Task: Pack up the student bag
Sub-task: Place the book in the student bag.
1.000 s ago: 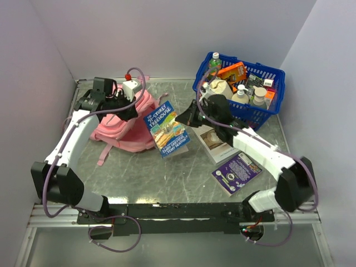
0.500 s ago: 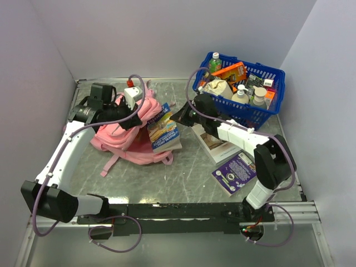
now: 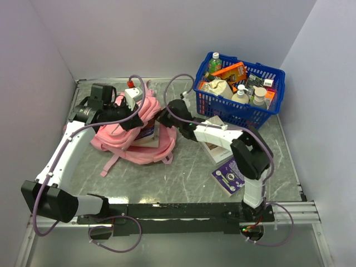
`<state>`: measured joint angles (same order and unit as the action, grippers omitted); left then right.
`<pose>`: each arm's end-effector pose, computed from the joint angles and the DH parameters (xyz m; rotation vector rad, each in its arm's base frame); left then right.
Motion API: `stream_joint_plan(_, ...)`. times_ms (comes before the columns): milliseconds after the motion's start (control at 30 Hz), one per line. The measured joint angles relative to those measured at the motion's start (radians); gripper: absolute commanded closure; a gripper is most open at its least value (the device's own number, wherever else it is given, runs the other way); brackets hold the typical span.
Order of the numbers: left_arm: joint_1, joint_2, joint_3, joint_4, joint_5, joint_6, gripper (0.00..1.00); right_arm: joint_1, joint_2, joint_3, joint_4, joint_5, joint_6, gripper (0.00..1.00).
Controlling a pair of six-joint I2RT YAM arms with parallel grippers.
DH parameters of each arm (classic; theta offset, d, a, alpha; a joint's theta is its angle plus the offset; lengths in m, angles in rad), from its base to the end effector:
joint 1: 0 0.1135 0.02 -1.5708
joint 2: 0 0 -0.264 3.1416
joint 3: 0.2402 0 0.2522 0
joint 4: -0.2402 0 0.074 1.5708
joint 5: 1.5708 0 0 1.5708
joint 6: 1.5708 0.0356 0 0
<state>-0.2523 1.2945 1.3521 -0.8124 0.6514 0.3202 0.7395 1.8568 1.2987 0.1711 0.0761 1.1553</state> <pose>0.2499 -0.0867 0.3714 0.9355 2.0334 -0.7151 0.3235 0.2915 0.2466 0.4969 2.0893 1.1242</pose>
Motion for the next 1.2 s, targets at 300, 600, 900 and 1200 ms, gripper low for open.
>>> stream_joint_plan(300, 0.002, 0.0, 0.0, -0.004, 0.024, 0.034, 0.99, 0.057, 0.143, 0.17, -0.02, 0.034, 0.027, 0.0)
stream_joint_plan(600, 0.035, 0.0, 0.0, -0.027, 0.042, 0.049, 0.99, 0.055, 0.022, -0.062, -0.022, -0.023, -0.076, 0.14)
stream_joint_plan(900, 0.039, 0.0, 0.0, -0.03, 0.041, 0.063, 0.99, -0.117, -0.588, -0.487, -0.1, -0.019, -0.148, 0.0)
stream_joint_plan(1200, 0.04, 0.01, 0.0, -0.03, 0.042, 0.063, 0.99, -0.27, -0.983, -0.704, -0.443, 0.029, -0.15, 0.0)
